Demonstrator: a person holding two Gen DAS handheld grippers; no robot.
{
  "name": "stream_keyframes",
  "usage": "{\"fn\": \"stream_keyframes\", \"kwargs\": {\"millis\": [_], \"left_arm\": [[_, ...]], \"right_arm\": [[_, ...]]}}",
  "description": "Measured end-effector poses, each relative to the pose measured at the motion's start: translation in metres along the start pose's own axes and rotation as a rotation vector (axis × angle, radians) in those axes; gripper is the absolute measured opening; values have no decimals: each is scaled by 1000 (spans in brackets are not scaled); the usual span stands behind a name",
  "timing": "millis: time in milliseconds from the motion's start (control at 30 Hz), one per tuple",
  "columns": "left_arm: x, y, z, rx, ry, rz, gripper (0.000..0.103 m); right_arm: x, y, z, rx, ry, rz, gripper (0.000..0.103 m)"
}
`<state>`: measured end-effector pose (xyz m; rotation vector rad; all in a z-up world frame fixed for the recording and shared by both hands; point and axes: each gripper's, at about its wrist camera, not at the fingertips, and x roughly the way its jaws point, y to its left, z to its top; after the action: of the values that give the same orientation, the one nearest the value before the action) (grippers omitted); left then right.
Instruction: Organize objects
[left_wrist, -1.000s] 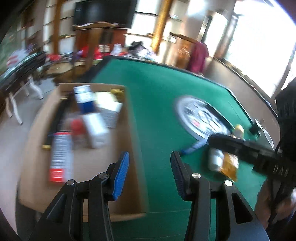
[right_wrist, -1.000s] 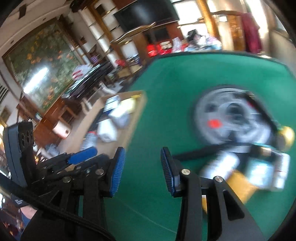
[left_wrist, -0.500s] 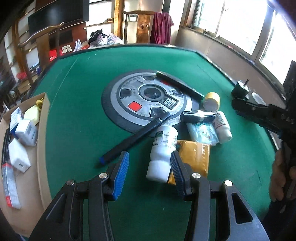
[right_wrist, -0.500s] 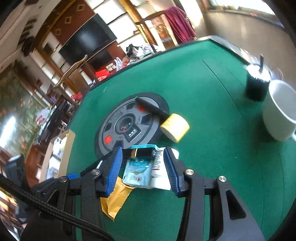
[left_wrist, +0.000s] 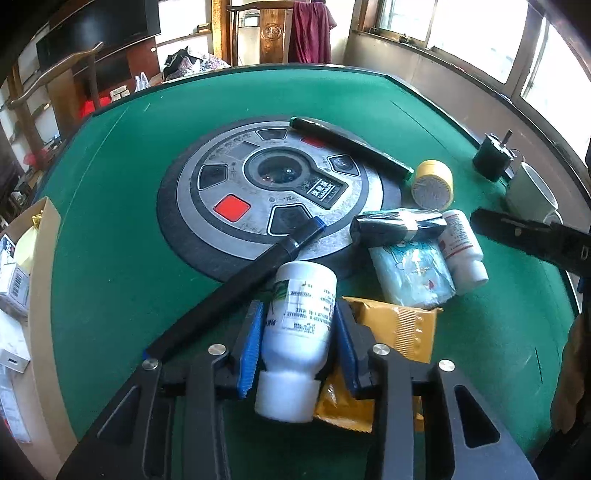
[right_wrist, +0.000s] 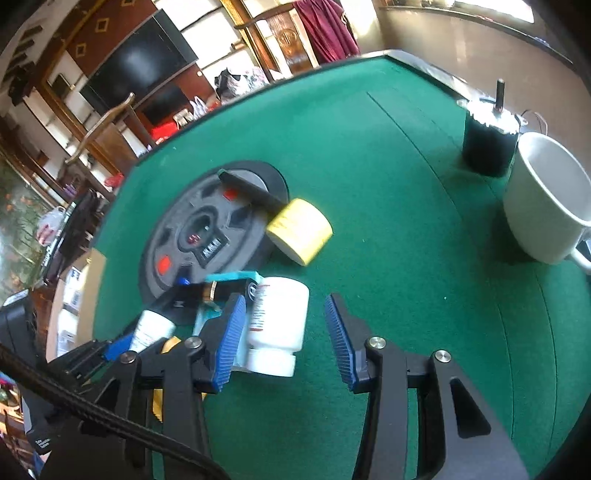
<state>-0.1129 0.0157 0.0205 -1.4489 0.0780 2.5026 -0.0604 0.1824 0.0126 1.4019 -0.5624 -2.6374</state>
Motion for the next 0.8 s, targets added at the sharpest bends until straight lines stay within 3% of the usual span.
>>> {"fn": "stream_keyframes", "kwargs": {"millis": [300, 800], "left_arm": [[6, -4, 0, 20, -53, 26, 29], [-10, 10, -9, -50, -137, 11, 29]], "right_arm": [[29, 10, -7, -66, 34, -61, 33], [-8, 1, -9, -45, -113, -62, 32]]}}
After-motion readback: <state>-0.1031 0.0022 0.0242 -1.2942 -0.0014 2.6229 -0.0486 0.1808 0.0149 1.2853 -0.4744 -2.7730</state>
